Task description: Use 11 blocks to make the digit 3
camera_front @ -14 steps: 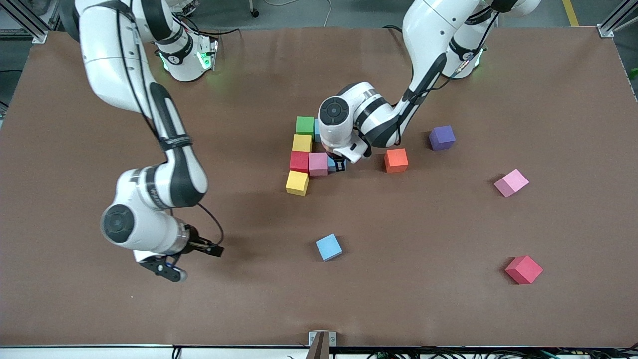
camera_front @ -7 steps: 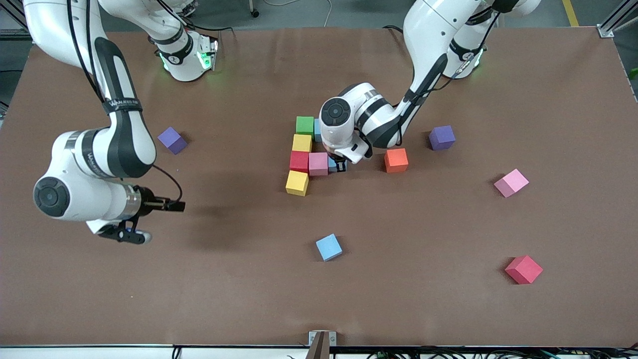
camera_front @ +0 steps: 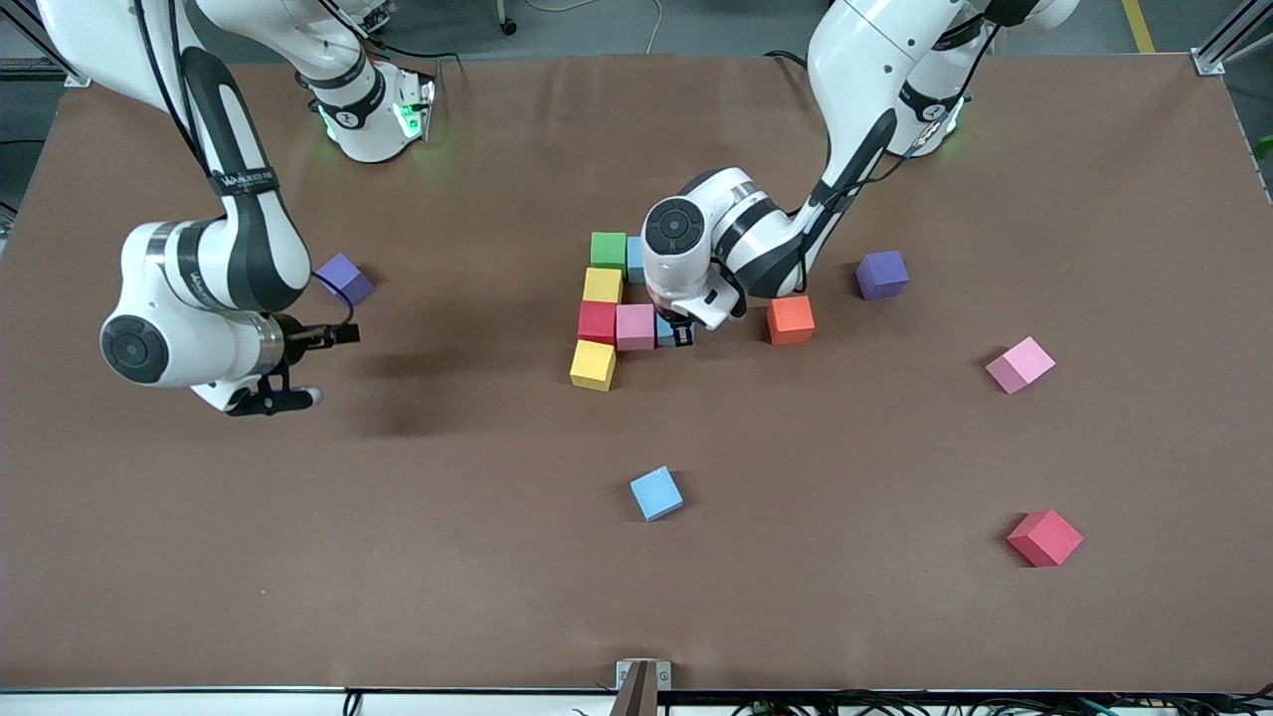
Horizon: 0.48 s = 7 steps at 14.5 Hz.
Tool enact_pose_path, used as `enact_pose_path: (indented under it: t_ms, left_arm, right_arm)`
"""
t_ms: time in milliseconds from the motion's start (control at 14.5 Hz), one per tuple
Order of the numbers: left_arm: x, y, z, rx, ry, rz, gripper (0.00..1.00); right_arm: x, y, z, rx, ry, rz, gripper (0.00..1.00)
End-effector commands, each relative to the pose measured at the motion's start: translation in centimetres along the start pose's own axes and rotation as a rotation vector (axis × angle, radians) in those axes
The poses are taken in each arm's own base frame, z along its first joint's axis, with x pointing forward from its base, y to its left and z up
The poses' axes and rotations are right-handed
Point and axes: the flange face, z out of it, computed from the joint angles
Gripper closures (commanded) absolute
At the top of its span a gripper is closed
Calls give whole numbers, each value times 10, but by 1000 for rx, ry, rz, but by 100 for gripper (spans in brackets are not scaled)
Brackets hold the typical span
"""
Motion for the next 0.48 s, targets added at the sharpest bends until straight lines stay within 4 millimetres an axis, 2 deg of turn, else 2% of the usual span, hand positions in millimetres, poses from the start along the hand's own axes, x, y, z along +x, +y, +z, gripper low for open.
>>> enact_pose_path:
  t_ms: [0,207,414]
  left_arm:
    - [2,1,10,-10,-12,-5,97]
    - [1,-1,9,-11,-13,-6,97]
    - [-1,-3,10,-10,-14,-1,97]
  right_arm:
    - [-44,-3,6,-21,-3,-211,0]
    - [-68,2,17,-44,-11,-324,0]
    - [-88,12,47,-46,28,-389,0]
